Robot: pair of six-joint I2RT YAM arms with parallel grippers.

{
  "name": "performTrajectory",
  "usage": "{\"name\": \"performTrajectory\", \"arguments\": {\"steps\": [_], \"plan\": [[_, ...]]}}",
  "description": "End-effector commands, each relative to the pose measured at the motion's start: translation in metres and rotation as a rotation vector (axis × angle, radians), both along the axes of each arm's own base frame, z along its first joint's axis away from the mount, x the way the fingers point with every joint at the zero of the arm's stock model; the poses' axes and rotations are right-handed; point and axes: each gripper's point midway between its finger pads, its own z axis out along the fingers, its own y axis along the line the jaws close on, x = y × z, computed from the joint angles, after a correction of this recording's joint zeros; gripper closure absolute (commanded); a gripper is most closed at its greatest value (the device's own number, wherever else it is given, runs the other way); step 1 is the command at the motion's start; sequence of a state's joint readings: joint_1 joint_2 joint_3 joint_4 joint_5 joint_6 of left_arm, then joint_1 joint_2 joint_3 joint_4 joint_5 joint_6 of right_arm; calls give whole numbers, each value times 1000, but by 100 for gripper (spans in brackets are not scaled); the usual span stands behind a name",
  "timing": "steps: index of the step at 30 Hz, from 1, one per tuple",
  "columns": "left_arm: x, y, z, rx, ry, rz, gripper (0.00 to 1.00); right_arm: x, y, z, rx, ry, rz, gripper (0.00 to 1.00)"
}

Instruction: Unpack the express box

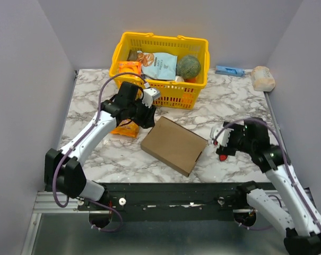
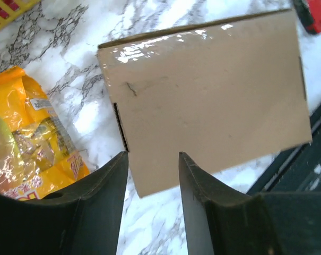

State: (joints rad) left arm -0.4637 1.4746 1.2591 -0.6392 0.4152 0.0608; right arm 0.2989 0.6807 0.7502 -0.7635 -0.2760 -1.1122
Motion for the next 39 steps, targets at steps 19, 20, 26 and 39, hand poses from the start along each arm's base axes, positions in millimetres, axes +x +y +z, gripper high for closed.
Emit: {"name": "performTrajectory", "arguments": {"steps": [19,20,26,39], "plan": [[-92,49,-111,291,-105,-813,89,98,132,-61,535,814,-110,15],[-89,49,-112,302,-116,-800,88,99,132,-66,529,823,-123,14],[-76,42,-121,292,-126,-740,86,86,129,-96,514,913,-153,13],[-37,15,-140,252,-73,-571,79,37,172,-51,626,1034,-28,28]]}}
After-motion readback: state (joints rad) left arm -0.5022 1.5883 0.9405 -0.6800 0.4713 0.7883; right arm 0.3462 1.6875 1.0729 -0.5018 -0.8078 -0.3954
